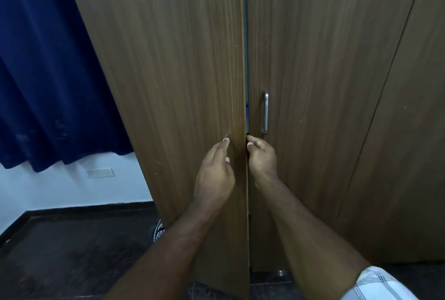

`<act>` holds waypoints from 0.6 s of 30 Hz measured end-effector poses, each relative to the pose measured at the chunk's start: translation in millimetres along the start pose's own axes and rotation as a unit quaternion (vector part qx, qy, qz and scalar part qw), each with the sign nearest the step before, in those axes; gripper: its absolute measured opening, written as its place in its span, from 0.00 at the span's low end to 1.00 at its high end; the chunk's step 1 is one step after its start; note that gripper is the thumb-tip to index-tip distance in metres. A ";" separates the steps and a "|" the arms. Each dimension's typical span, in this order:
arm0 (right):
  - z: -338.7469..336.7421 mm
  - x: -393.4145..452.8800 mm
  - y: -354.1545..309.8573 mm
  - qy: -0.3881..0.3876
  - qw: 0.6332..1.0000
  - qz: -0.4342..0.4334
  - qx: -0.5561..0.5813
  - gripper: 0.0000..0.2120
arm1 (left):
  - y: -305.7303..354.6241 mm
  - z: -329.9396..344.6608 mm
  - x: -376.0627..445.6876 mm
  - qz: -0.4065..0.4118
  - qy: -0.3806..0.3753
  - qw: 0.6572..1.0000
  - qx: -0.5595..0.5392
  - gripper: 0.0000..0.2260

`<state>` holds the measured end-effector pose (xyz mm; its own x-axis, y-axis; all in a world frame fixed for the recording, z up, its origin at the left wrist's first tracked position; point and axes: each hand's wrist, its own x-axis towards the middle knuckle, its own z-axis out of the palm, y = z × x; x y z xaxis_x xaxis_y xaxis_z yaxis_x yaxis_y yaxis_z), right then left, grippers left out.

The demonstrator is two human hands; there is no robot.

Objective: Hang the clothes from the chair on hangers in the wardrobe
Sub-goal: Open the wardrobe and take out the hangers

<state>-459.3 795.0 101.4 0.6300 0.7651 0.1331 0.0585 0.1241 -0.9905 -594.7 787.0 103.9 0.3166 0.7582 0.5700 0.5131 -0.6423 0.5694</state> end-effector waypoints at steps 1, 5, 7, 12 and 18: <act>1.2 -10.4 -0.6 0.005 1.000 -0.004 -0.003 0.15 | 3.2 -7.6 -7.6 0.002 -0.018 1.000 0.006 0.23; 3.1 -54.6 -1.1 0.017 0.999 -0.028 -0.009 0.14 | 11.5 -34.1 -39.0 0.024 -0.060 0.997 0.033 0.24; 4.7 -77.1 -4.7 0.011 0.999 -0.037 -0.026 0.13 | 17.8 -45.2 -52.5 0.035 -0.077 0.995 0.045 0.24; 7.4 -124.6 -14.8 -0.006 0.998 -0.052 -0.045 0.12 | 34.2 -69.4 -78.2 0.039 -0.081 0.995 0.034 0.23; 18.5 -162.4 -20.6 -0.049 0.997 -0.038 -0.042 0.08 | 44.0 -95.2 -97.2 0.016 -0.035 0.999 0.017 0.21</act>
<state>-577.2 679.8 100.8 0.5422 0.8146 0.2060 0.1706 0.1333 -0.9763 -678.9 674.3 129.9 0.3874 0.7435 0.5450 0.5284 -0.6635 0.5296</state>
